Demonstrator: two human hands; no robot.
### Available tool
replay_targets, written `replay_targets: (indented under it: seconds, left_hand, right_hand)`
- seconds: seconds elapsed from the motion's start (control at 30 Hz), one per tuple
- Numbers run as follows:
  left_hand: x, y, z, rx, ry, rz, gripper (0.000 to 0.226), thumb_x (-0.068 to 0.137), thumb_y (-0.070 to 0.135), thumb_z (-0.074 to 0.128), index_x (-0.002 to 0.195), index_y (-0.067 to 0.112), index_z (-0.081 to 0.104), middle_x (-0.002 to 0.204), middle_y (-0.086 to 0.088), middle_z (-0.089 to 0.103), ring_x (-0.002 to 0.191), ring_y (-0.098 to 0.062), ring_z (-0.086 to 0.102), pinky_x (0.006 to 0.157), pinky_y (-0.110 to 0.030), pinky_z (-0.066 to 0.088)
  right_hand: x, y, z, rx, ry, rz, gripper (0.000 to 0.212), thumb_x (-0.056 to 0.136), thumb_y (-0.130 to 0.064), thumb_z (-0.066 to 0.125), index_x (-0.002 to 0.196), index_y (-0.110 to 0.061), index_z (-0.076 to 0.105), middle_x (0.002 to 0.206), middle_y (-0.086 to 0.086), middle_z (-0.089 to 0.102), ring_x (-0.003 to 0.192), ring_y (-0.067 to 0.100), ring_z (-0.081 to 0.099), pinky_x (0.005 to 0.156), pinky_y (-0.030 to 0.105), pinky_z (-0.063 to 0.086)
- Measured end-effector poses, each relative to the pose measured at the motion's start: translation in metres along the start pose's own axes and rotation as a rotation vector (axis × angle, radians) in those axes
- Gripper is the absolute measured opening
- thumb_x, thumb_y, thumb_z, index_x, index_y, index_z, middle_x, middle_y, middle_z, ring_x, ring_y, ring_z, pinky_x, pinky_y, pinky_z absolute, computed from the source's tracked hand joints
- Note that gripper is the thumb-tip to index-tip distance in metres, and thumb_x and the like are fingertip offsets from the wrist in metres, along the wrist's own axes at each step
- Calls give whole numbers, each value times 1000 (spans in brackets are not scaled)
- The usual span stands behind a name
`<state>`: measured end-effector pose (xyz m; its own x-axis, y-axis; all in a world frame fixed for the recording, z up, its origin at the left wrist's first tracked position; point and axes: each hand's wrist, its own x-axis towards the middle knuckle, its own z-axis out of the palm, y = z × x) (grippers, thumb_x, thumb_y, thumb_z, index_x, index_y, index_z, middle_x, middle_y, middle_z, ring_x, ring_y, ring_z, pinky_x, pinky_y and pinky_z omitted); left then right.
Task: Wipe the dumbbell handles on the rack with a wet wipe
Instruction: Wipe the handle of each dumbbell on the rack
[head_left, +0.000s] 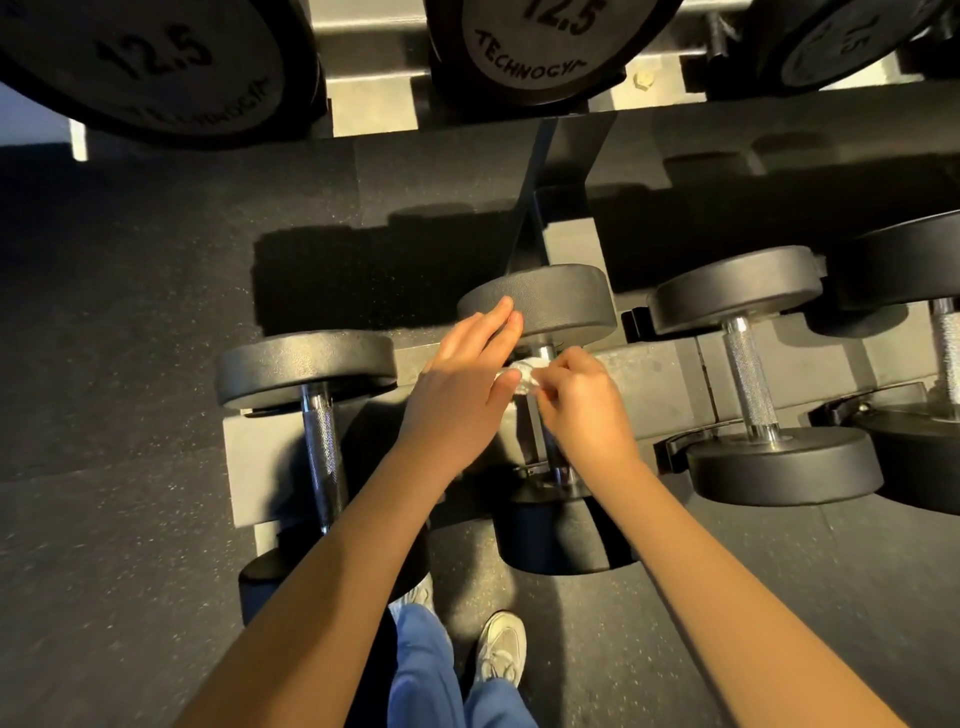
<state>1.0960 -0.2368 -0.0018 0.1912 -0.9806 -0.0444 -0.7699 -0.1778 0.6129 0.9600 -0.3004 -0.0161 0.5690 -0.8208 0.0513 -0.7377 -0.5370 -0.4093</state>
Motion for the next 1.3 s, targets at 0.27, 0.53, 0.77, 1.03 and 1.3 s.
replay_targets:
  seconds: [0.27, 0.53, 0.77, 1.03, 1.3]
  left_hand:
    - [-2, 2, 1, -1, 45, -1, 57, 99, 22, 44, 151, 24, 21, 159, 9, 17, 145, -12, 14, 112, -46, 33]
    - [-1, 0, 2, 6, 43, 0, 57, 99, 22, 42, 152, 25, 19, 159, 11, 16, 145, -11, 12, 114, -44, 29]
    - [-2, 3, -1, -24, 9, -22, 57, 101, 24, 40, 152, 29, 15, 159, 16, 10, 144, -5, 5, 115, -36, 24]
    - [-2, 3, -1, -19, 2, -20, 57, 101, 22, 41, 152, 27, 16, 159, 15, 10, 145, -8, 4, 113, -37, 26]
    - [-1, 4, -2, -5, -14, -21, 58, 101, 22, 42, 152, 27, 15, 160, 14, 9, 146, -10, 4, 112, -45, 33]
  right_hand:
    - [-19, 6, -22, -112, -353, 28, 18, 90, -15, 61, 102, -4, 68, 102, 8, 61, 88, 22, 61, 71, 19, 41]
    - [-29, 4, -12, -113, -354, 4, 13, 86, -12, 63, 92, -3, 71, 100, 9, 61, 88, 26, 62, 75, 31, 52]
    - [-3, 12, -24, 264, 5, 320, 8, 87, -12, 66, 93, -8, 68, 78, 4, 64, 69, 14, 58, 62, 24, 49]
    - [-6, 10, -17, 299, -143, 381, 12, 86, -5, 63, 82, -13, 70, 75, 0, 63, 66, 14, 58, 56, 12, 43]
    - [8, 12, -9, 323, 57, 365, 16, 90, -6, 57, 97, -8, 71, 96, 6, 66, 89, 18, 62, 78, 26, 49]
